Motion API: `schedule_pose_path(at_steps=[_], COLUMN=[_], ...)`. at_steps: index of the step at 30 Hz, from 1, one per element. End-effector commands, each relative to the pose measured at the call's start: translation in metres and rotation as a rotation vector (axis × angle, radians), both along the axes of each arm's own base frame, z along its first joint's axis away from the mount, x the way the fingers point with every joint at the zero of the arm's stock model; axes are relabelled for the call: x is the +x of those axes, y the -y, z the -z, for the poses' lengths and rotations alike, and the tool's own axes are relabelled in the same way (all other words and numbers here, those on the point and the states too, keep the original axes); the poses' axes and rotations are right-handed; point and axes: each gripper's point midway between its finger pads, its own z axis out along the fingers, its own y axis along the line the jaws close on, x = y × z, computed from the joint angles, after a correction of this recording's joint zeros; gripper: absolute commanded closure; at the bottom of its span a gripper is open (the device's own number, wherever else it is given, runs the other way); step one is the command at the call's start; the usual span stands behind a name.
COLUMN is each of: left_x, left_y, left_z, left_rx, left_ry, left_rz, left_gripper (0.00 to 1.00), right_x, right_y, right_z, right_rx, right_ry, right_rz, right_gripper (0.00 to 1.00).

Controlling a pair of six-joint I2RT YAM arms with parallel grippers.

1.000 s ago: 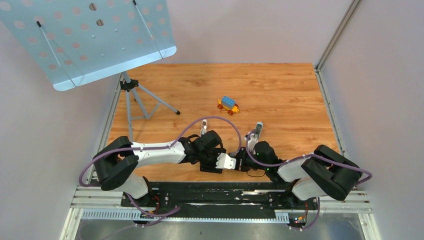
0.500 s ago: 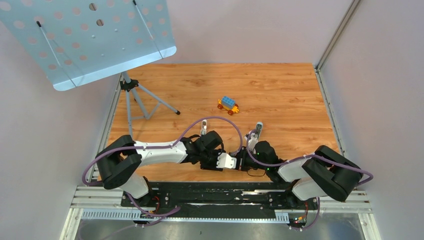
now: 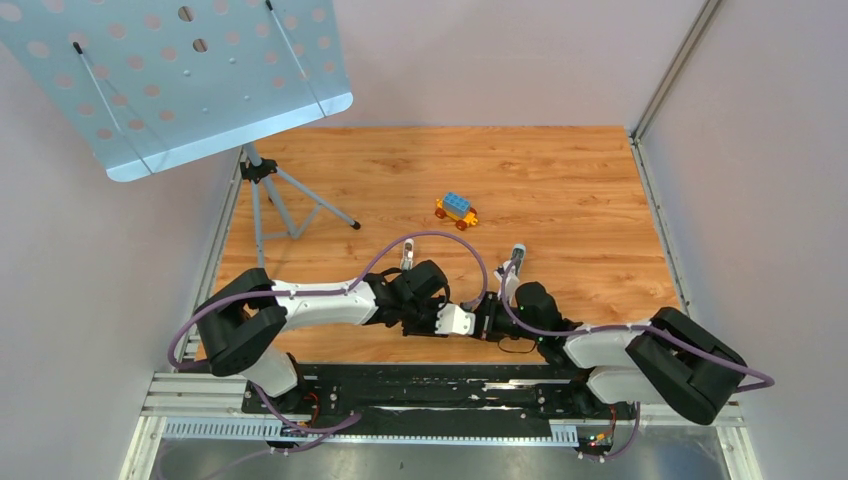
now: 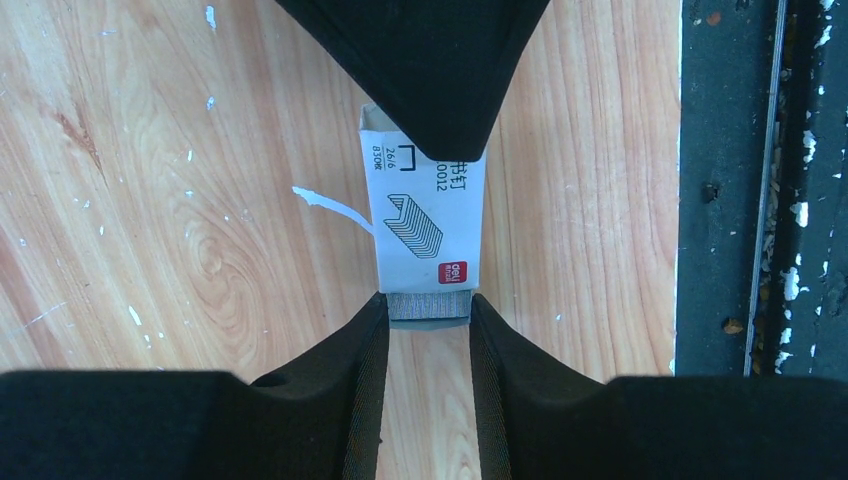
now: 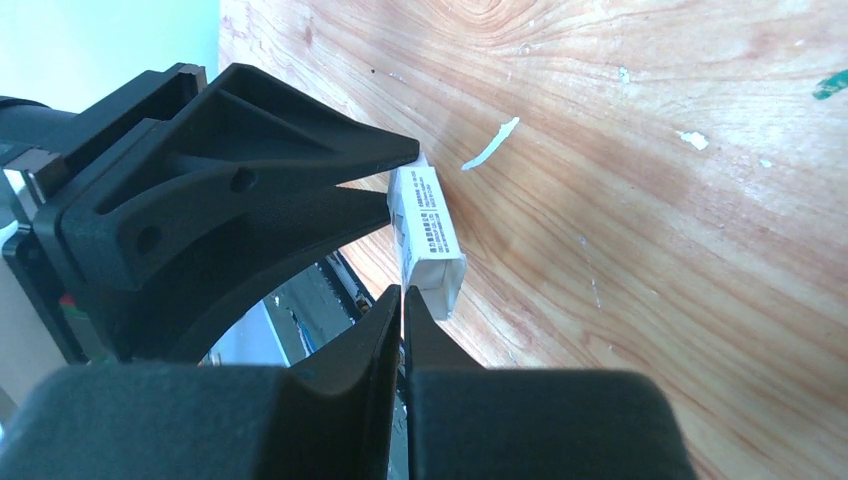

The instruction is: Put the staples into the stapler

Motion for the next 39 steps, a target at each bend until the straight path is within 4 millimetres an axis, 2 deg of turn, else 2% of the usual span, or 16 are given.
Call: schedule_pose_path(at_steps=[1,10,13,20,33,39], left_x=[0.000,0.000,-0.001,-0.002,-0.003,-0.003], left_y=[0.005,0.002,0.002,0.001,0.001,0.001], left_z=[-0.002,-0.004,-0.004,-0.004,-0.005,-0.005], left_rx=[0.003,0.005,0.006,0.004,0.002,0.003], left_ry=[-0.005,0.000,-0.001,-0.006,-0.012,-0.010], left_rz=[-0.004,-0.008,-0.007,-0.003,-0.002,-0.005], left_gripper=[0.69,0.70,0.70,0.70,0.71,0.71], right_x=[-0.001,-0.003,-0.001,0.008,0.015,0.015], right_y=[0.013,0.018,0.015,0.008,-0.006,-0.008], right_z=[0.011,0.009,0.003,-0.006,-0.008,-0.007], right_rx=[-0.053,-0.057,-0.039,-0.017,0.028,0.035], right_ry=[-0.004,0.010,0.016,0.027,0.012,0.010], right_rz=[0.024,0.032,0.035,0.046,0.027,0.019], right_gripper=[0.93,0.92,0.82,0.75,0.81,0.90])
